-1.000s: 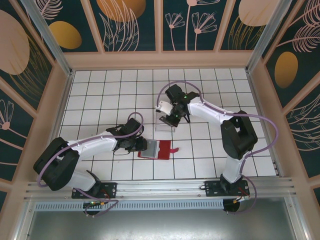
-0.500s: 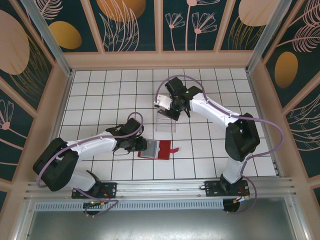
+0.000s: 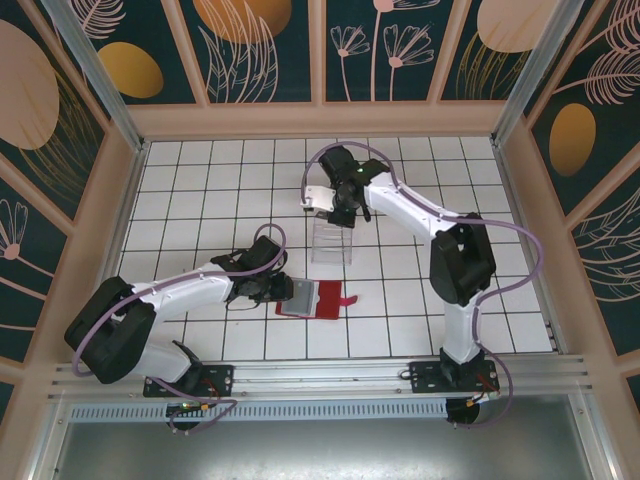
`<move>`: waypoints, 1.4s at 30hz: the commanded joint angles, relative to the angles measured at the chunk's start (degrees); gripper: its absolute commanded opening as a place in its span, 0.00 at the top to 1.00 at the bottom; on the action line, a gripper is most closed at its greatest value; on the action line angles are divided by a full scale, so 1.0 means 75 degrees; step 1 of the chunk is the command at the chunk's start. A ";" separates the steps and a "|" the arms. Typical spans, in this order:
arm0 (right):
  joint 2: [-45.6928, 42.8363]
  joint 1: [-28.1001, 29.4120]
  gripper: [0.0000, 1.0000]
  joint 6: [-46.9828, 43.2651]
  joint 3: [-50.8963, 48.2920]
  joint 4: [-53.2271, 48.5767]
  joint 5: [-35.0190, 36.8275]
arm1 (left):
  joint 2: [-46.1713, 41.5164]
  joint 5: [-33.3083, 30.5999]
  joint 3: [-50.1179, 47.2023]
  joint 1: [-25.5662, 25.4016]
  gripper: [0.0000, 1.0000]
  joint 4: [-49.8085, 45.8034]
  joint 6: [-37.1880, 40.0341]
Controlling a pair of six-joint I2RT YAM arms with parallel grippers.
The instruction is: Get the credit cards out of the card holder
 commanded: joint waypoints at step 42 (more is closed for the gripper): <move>0.0279 0.0097 0.19 -0.0108 -0.0206 0.0129 0.0145 | -0.0201 -0.0151 0.0003 -0.0019 0.70 -0.0269 0.0014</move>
